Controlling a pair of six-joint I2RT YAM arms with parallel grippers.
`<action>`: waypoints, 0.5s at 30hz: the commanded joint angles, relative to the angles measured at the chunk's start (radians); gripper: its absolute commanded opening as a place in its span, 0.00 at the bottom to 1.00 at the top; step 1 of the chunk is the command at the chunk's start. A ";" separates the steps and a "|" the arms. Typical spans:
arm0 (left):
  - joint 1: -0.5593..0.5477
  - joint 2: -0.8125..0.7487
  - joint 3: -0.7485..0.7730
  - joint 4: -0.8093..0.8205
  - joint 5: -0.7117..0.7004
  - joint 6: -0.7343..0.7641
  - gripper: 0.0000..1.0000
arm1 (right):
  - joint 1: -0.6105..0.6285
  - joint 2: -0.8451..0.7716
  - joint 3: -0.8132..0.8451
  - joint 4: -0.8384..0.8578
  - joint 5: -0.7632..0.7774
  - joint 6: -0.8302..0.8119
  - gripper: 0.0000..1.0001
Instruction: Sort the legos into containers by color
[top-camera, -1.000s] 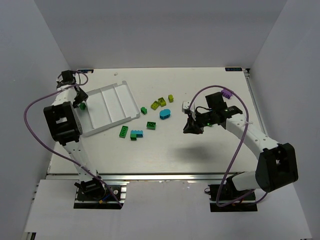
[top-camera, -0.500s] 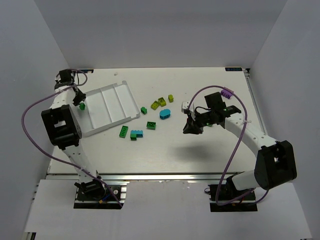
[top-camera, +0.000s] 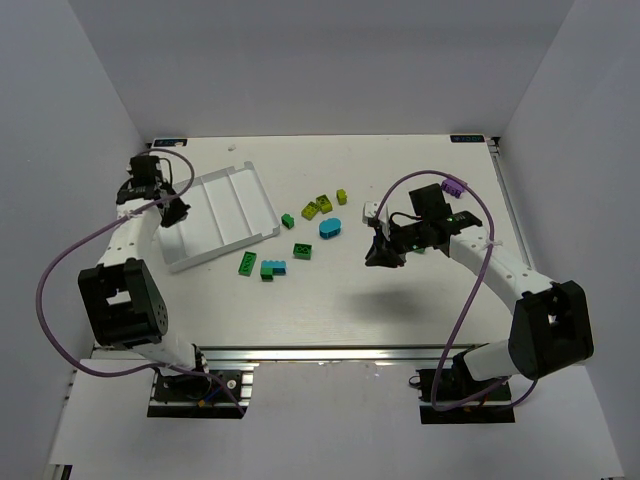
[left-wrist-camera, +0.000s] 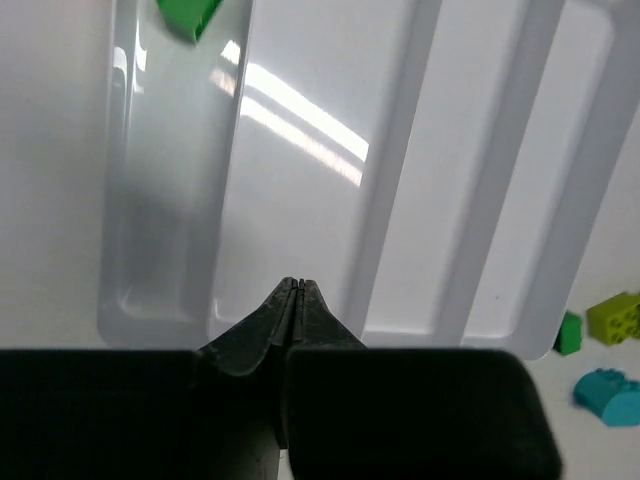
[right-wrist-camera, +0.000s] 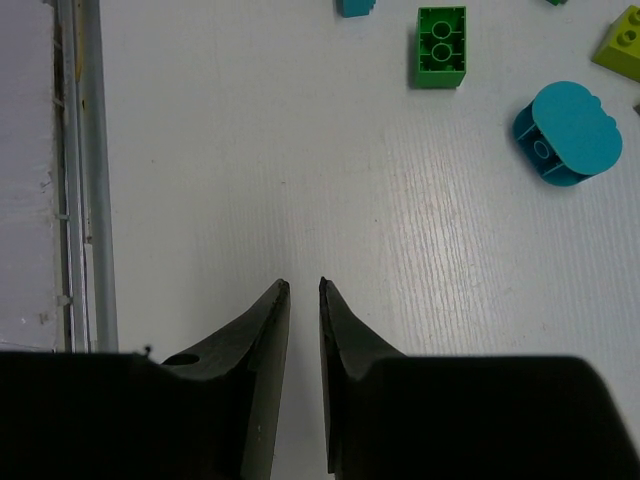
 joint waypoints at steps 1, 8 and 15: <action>-0.026 -0.061 -0.052 -0.084 -0.095 0.047 0.12 | -0.002 -0.003 0.010 0.009 -0.029 0.008 0.24; -0.026 -0.021 -0.060 -0.103 -0.227 0.107 0.11 | 0.000 -0.005 0.013 -0.003 -0.030 0.009 0.25; -0.028 0.080 -0.033 -0.035 -0.220 0.191 0.13 | 0.000 -0.035 -0.015 0.008 -0.016 0.016 0.25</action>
